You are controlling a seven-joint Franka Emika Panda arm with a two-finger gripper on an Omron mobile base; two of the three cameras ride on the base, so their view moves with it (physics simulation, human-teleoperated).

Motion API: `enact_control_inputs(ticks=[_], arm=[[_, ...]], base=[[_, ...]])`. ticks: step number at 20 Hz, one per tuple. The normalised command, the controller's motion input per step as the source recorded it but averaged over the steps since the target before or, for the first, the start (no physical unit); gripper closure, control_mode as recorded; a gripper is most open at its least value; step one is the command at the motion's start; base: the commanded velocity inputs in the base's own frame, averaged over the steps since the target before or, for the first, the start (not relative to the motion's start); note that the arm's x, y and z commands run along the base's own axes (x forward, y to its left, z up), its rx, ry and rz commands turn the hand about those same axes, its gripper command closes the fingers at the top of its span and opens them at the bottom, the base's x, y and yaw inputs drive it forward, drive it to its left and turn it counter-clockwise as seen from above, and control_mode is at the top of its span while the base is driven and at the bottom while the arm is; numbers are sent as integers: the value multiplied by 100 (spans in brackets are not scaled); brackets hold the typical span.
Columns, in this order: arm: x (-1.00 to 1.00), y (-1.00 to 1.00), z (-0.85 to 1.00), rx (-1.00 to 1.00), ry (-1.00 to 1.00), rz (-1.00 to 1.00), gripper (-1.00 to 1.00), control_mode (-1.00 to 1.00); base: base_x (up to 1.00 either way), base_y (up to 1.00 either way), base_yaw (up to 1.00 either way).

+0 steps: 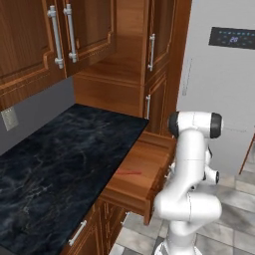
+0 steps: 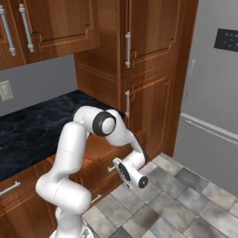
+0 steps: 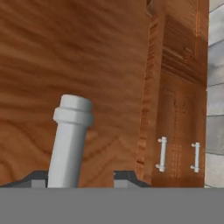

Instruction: Take a straw from the drawer in front and place it inside the glass cup on the dining counter.

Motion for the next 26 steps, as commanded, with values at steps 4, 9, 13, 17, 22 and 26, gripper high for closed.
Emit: enact_control_inputs(ticks=[4, 9, 13, 17, 22, 26], arm=[[-46, -100, -12, -11, 7, -17, 100, -100], [-41, -100, -16, -11, 9, -18, 100, -100], [-33, -100, -23, -10, 10, -18, 100, -100], [-29, -100, -25, -9, 12, -17, 100, -100], [-12, -97, -14, -11, 15, -17, -100, -100], [0, -64, 54, 0, 10, -4, -100, -100]], base=[[0, 0, 0], [0, 0, 0], [0, 0, 0], [0, 0, 0], [0, 0, 0], [0, 0, 0]])
